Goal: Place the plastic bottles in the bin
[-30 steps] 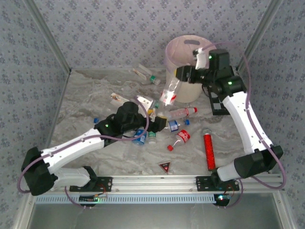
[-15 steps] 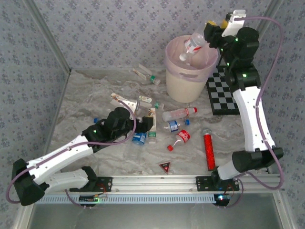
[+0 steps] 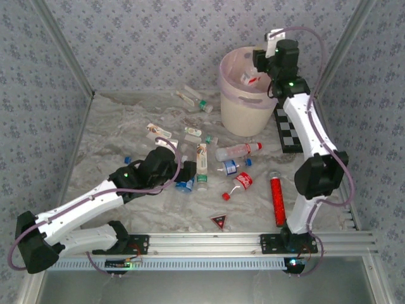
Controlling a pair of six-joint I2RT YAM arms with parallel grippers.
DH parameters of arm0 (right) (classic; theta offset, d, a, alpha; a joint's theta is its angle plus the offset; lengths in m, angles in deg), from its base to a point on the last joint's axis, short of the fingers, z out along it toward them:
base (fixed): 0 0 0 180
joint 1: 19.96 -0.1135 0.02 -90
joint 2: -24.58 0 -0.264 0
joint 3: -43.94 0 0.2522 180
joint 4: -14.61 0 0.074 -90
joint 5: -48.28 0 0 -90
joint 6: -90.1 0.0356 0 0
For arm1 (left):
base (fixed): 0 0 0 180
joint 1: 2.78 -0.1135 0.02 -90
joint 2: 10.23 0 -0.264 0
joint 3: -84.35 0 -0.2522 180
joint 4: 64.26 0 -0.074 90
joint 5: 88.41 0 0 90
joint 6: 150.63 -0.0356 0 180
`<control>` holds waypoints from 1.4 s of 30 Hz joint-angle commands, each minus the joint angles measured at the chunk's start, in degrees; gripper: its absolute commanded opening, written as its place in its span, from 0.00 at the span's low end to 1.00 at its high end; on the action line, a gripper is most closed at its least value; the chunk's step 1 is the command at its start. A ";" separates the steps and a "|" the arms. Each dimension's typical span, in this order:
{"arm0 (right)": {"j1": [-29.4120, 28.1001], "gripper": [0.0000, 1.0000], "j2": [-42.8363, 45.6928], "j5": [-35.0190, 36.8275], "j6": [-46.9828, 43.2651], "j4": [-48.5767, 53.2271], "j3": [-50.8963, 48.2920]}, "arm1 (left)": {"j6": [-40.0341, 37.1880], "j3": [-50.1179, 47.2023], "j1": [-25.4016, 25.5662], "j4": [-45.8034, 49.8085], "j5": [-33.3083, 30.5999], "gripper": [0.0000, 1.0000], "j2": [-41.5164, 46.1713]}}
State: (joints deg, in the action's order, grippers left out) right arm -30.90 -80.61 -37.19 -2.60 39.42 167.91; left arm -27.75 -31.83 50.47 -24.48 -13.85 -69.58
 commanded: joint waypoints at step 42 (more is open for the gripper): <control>6.72 1.00 6.81 -25.93 18.43 24.38 10.53 | -6.52 -2.98 -0.73 14.82 15.23 0.99 -12.45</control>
State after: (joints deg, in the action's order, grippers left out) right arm -23.10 -78.91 -54.85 8.96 64.62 183.76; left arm -33.23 -33.97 50.03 -10.93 0.60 -80.31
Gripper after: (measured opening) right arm 0.998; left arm 0.989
